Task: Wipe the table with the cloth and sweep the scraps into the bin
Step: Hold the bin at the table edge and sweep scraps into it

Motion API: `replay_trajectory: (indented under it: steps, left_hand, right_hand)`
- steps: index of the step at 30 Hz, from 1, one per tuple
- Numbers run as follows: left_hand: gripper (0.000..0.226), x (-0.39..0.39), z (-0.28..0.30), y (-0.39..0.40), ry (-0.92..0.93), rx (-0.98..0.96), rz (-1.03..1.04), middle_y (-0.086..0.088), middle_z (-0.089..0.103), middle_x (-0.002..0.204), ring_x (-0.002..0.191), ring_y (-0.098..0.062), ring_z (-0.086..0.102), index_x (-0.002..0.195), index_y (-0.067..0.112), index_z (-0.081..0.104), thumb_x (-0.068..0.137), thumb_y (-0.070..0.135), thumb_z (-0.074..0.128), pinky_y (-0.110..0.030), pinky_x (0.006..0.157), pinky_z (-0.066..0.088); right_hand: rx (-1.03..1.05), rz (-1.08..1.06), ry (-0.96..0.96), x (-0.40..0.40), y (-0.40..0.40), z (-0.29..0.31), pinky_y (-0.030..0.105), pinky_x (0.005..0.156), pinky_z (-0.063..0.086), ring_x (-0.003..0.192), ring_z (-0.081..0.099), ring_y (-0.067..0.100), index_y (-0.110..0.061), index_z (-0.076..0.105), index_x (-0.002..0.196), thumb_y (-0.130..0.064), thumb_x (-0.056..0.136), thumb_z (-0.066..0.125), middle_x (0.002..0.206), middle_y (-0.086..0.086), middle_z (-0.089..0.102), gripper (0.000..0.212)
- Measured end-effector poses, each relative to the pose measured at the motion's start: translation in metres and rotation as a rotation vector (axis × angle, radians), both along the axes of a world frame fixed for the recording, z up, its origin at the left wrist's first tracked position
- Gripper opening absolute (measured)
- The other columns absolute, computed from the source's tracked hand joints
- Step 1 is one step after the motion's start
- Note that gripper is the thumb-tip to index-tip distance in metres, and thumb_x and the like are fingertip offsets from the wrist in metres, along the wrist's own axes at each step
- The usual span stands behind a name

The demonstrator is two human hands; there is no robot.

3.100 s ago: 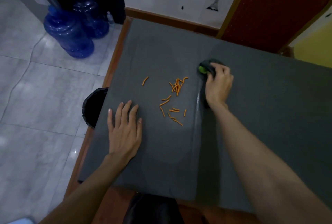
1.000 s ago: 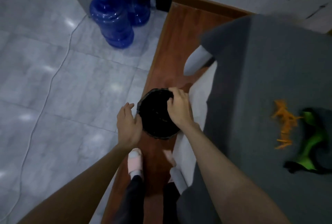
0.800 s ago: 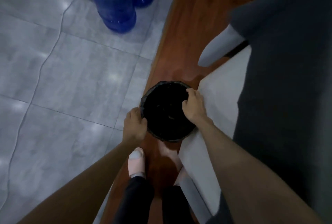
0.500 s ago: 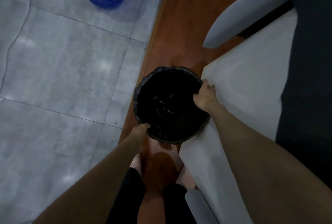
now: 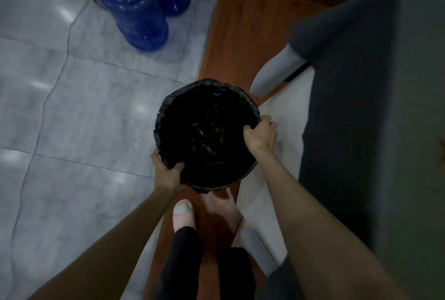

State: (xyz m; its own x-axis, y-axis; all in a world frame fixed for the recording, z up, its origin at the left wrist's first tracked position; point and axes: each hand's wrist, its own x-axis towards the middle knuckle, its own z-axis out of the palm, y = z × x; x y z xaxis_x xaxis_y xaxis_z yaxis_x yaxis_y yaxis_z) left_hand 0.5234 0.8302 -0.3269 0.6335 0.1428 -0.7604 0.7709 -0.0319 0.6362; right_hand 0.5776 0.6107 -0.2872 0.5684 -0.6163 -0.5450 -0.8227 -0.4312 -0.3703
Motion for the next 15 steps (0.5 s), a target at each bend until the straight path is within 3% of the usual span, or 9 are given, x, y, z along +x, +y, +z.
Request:
replay_trajectory:
  steps: [3, 8, 12, 15]
  left_hand:
    - [0.069, -0.005, 0.069, 0.008, -0.066, 0.016, -0.071, 0.002, 0.042, 0.126, 0.106, -0.027, 0.056, 0.141, 0.042, 0.016, 0.095, 0.003, 0.051, -0.049, 0.076, 0.059]
    - [0.071, -0.018, 0.146, 0.011, -0.108, 0.001, -0.084, 0.003, 0.045, 0.115, 0.095, -0.021, 0.059, 0.140, 0.043, 0.016, 0.094, -0.004, 0.045, -0.041, 0.061, 0.059]
    - [0.073, -0.030, 0.181, 0.009, -0.129, -0.008, -0.028, 0.000, 0.045, 0.118, 0.095, -0.017, 0.058, 0.137, 0.040, 0.023, 0.089, -0.013, 0.041, -0.043, 0.060, 0.060]
    - [0.071, -0.036, 0.194, 0.000, -0.136, 0.002, -0.024, 0.004, 0.049, 0.108, 0.092, -0.021, 0.061, 0.133, 0.039, 0.026, 0.088, -0.015, 0.043, -0.044, 0.060, 0.060]
  right_hand:
    - [0.022, -0.011, -0.075, -0.006, 0.006, 0.070, 0.043, 0.100, 0.042, 0.128, 0.041, 0.038, -0.009, 0.039, 0.138, -0.019, 0.092, 0.056, 0.141, 0.016, 0.038, 0.050]
    - [0.061, -0.014, -0.103, -0.019, 0.007, 0.156, 0.045, 0.101, 0.042, 0.129, 0.040, 0.039, -0.009, 0.037, 0.140, -0.019, 0.094, 0.053, 0.143, 0.017, 0.036, 0.050]
    - [0.116, 0.051, -0.159, -0.036, -0.003, 0.203, 0.043, 0.103, 0.043, 0.131, 0.041, 0.034, -0.011, 0.034, 0.143, -0.018, 0.095, 0.051, 0.143, 0.014, 0.039, 0.051]
    - [0.032, 0.123, -0.383, -0.062, -0.024, 0.231, 0.035, 0.109, 0.036, 0.133, 0.039, 0.026, -0.014, 0.038, 0.143, -0.012, 0.093, 0.051, 0.143, 0.009, 0.043, 0.052]
